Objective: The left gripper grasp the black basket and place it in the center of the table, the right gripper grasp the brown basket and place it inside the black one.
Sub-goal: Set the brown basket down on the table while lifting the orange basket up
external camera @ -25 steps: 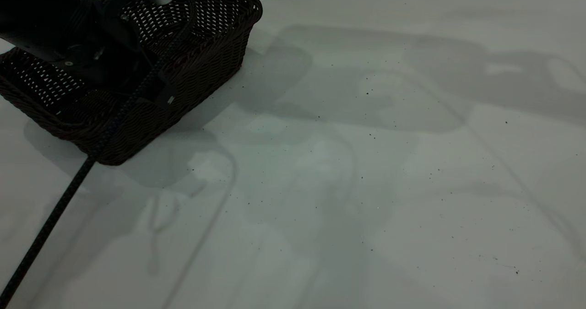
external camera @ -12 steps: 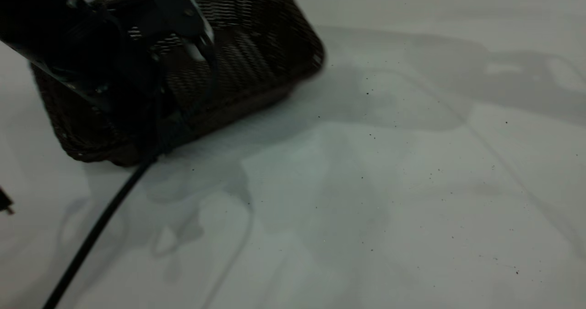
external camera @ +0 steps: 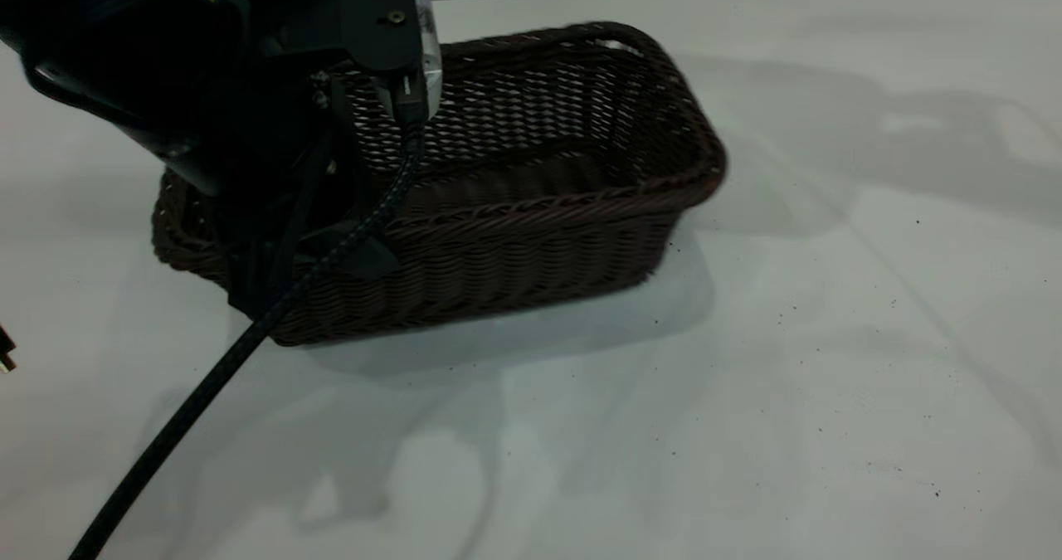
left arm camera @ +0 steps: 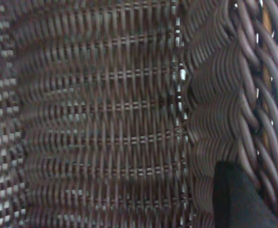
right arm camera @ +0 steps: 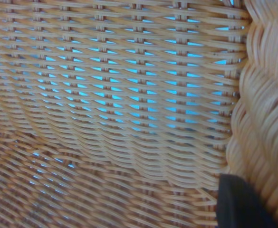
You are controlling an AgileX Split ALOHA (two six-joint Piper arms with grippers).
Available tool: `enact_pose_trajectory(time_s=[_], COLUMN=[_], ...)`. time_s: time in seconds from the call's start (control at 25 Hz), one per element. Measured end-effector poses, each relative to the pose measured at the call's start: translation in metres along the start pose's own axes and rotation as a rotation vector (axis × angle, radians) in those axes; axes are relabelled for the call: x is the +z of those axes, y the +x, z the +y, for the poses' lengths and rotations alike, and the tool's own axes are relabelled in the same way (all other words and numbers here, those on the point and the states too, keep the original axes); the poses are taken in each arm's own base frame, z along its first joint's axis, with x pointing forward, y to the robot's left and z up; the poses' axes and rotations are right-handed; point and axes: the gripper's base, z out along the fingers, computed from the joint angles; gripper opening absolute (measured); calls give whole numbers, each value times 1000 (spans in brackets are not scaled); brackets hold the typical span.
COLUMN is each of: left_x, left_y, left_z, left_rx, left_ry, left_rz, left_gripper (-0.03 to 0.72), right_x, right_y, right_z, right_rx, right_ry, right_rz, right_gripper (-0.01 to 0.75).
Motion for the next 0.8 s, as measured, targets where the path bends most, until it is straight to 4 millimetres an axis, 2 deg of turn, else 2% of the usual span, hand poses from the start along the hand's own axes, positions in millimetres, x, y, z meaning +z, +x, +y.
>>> enact_pose_trajectory(time_s=[0.28,0.6,0.8], left_x=[-1,-2,-2], left_y=[-5,-4,-4], left_z=[-6,-16,-15], left_rx=[-31,92,132], left_ry=[40,139,129], left_rz=[-19,-11,-11], left_gripper=[134,134,134], right_x=[0,0,0], right_y=[0,0,0], right_z=[0,0,0], right_rx=[3,-4,-5], right_ry=[-2,0,0], right_rz=[-2,-3,-3], right_gripper=[100,100,100])
